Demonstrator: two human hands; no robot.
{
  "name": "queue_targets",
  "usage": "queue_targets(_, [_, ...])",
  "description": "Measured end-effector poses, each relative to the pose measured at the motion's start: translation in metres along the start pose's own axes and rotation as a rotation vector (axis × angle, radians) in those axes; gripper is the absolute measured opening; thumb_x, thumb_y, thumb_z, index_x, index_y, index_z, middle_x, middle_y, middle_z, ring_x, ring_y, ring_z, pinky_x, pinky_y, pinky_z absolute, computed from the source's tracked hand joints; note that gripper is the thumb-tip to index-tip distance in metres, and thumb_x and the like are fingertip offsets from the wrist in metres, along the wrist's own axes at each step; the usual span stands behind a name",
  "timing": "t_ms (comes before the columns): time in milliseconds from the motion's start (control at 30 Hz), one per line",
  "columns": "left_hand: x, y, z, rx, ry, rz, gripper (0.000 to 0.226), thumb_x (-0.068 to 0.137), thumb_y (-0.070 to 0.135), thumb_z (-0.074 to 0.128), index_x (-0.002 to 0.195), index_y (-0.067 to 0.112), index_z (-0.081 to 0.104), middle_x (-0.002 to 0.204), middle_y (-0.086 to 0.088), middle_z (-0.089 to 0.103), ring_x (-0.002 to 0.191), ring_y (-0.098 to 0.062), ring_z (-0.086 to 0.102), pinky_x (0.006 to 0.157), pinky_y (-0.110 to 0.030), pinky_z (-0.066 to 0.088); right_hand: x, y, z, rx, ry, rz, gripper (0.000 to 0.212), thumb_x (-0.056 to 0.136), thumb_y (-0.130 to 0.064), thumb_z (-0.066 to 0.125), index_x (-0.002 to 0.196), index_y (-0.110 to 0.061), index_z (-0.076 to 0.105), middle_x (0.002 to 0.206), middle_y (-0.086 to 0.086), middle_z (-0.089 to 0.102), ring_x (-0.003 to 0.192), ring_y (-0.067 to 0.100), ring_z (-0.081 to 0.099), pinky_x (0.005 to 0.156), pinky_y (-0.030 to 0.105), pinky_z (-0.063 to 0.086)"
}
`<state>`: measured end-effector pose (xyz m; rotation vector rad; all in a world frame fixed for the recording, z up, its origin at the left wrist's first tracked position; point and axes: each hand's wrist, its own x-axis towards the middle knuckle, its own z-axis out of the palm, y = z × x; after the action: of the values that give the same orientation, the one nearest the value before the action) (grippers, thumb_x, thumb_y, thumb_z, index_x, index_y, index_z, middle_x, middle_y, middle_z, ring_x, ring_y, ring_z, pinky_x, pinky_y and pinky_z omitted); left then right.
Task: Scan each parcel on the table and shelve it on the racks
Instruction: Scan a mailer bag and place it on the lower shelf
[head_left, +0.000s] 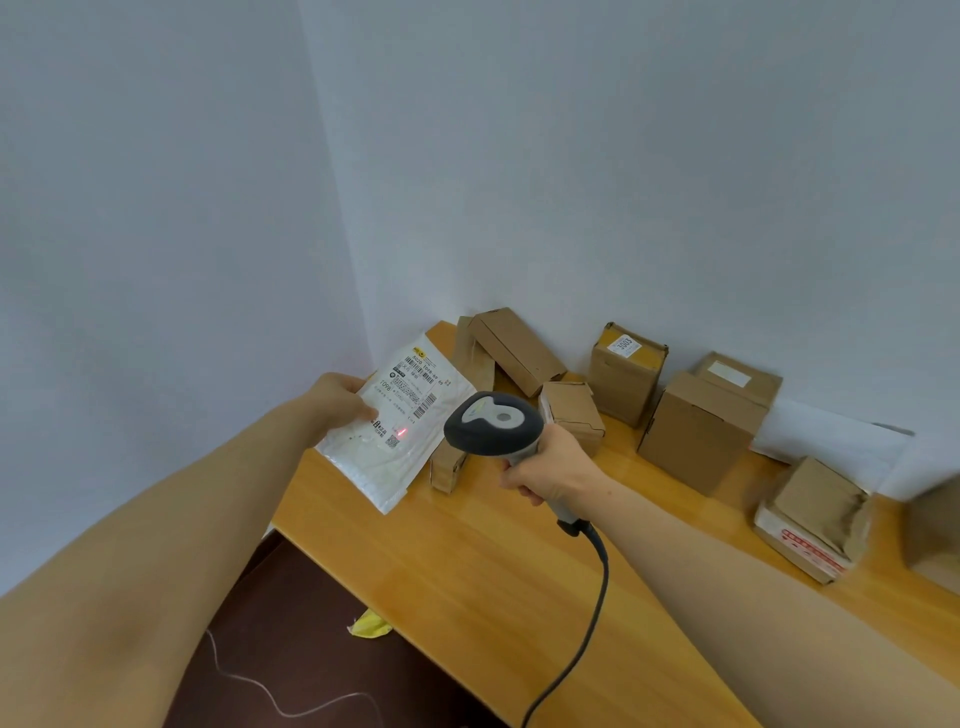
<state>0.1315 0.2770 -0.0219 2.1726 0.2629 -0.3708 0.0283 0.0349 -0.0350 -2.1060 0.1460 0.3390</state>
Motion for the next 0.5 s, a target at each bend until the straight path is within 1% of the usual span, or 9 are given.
queue_targets(167, [0.01, -0.006, -0.003, 0.001, -0.009, -0.009, 0.039, 0.084, -0.003, 0.066, 0.123, 0.002, 0.061, 0.119, -0.017, 0.062, 0.111, -0.033, 0.059, 0.096, -0.043, 0.049, 0.008, -0.005, 0.008, -0.019, 0.002, 0.025, 0.02, 0.076, 0.001, 0.069, 0.073, -0.014, 0.057, 0.065, 0.006, 0.057, 0.053, 0.015, 0.053, 0.051, 0.025, 0.047])
queue_targets(267, [0.017, -0.012, -0.005, -0.014, -0.024, -0.013, 0.039, 0.084, -0.004, 0.067, 0.123, 0.002, 0.061, 0.12, -0.016, 0.062, 0.107, -0.03, 0.059, 0.094, -0.039, 0.049, 0.009, -0.008, 0.011, 0.03, -0.004, 0.048, 0.019, 0.077, 0.003, 0.068, 0.077, -0.013, 0.059, 0.068, 0.007, 0.058, 0.053, 0.014, 0.052, 0.049, 0.023, 0.046])
queue_targets(333, [0.02, -0.018, -0.006, -0.038, -0.045, -0.032, 0.036, 0.085, -0.003, 0.066, 0.121, 0.002, 0.062, 0.116, -0.016, 0.063, 0.102, -0.029, 0.059, 0.09, -0.038, 0.049, 0.009, -0.01, 0.015, 0.113, -0.015, 0.059, 0.018, 0.079, 0.002, 0.069, 0.084, -0.013, 0.06, 0.066, 0.007, 0.061, 0.049, 0.012, 0.052, 0.048, 0.022, 0.046])
queue_targets(400, [0.02, -0.027, -0.006, -0.104, -0.06, -0.06, 0.03, 0.086, -0.001, 0.065, 0.116, 0.004, 0.064, 0.107, -0.014, 0.065, 0.096, -0.03, 0.061, 0.086, -0.039, 0.051, 0.01, -0.009, 0.021, 0.249, 0.01, 0.087, 0.02, 0.08, -0.001, 0.072, 0.09, -0.014, 0.06, 0.067, 0.008, 0.066, 0.048, 0.012, 0.054, 0.05, 0.024, 0.05])
queue_targets(433, [0.018, -0.031, -0.004, -0.163, -0.067, -0.077, 0.026, 0.087, 0.0, 0.065, 0.113, 0.004, 0.064, 0.101, -0.013, 0.066, 0.091, -0.029, 0.063, 0.084, -0.039, 0.051, 0.01, -0.007, 0.024, 0.331, 0.037, 0.108, 0.022, 0.079, -0.002, 0.073, 0.093, -0.013, 0.061, 0.071, 0.009, 0.069, 0.052, 0.014, 0.058, 0.054, 0.026, 0.054])
queue_targets(500, [0.012, -0.044, 0.002, -0.326, -0.082, -0.144, 0.02, 0.09, 0.005, 0.064, 0.11, 0.004, 0.064, 0.095, -0.012, 0.069, 0.085, -0.029, 0.066, 0.08, -0.041, 0.054, 0.013, 0.002, 0.033, 0.5, 0.099, 0.171, 0.029, 0.077, -0.002, 0.075, 0.103, -0.008, 0.063, 0.086, 0.013, 0.073, 0.067, 0.02, 0.067, 0.066, 0.034, 0.059])
